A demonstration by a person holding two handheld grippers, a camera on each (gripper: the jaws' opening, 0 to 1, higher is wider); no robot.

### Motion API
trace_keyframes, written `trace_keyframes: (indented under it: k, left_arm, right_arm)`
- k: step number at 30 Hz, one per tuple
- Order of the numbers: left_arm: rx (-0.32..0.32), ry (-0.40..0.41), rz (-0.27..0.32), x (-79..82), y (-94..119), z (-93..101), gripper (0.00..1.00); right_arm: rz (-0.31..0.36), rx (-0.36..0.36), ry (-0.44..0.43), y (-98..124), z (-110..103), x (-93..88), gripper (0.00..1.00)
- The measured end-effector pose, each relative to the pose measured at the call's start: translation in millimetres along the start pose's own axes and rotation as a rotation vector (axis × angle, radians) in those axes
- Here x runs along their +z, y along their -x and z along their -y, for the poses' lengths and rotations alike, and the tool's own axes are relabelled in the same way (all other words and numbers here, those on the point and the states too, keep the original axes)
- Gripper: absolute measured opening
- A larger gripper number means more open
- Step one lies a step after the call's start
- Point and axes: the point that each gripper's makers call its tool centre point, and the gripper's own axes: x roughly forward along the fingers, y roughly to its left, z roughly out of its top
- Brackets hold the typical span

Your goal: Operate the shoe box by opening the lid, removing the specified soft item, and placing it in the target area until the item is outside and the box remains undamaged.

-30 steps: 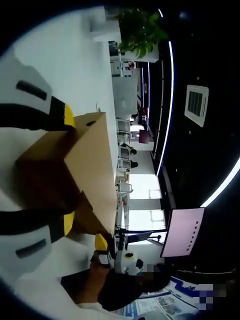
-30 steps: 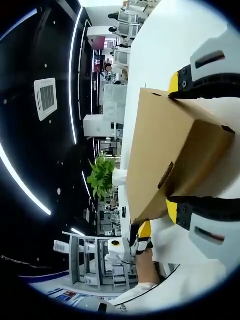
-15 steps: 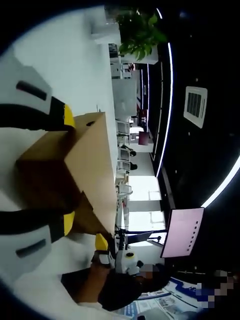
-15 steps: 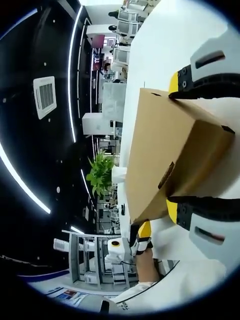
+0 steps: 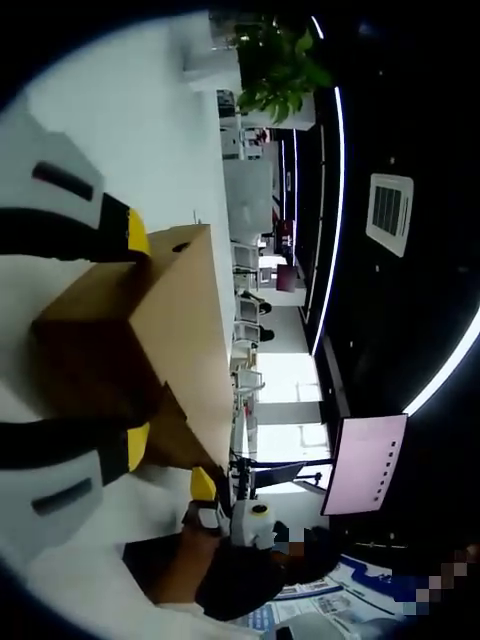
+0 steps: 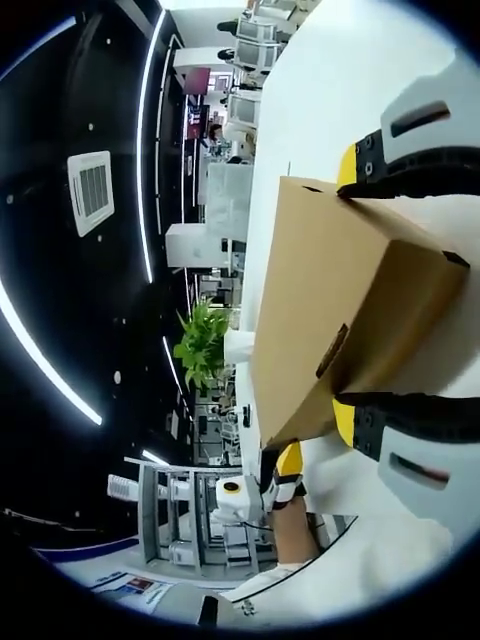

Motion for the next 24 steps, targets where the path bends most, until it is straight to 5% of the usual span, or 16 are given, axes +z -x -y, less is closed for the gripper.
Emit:
trace_keyframes:
  k: [11, 24]
  left_arm:
    - [-0.008, -0.045, 0.008, -3.1, 2.0, -0.5, 0.63]
    - [-0.036, 0.016, -0.002, 0.7, 8.9, -3.8, 0.57]
  right_arm:
    - [-0.021, 0.008, 0.003, 0.6, 0.8, -0.3, 0.81]
    - [-0.025, 0.023, 0.008, 4.1, 1.3, -0.8, 0.81]
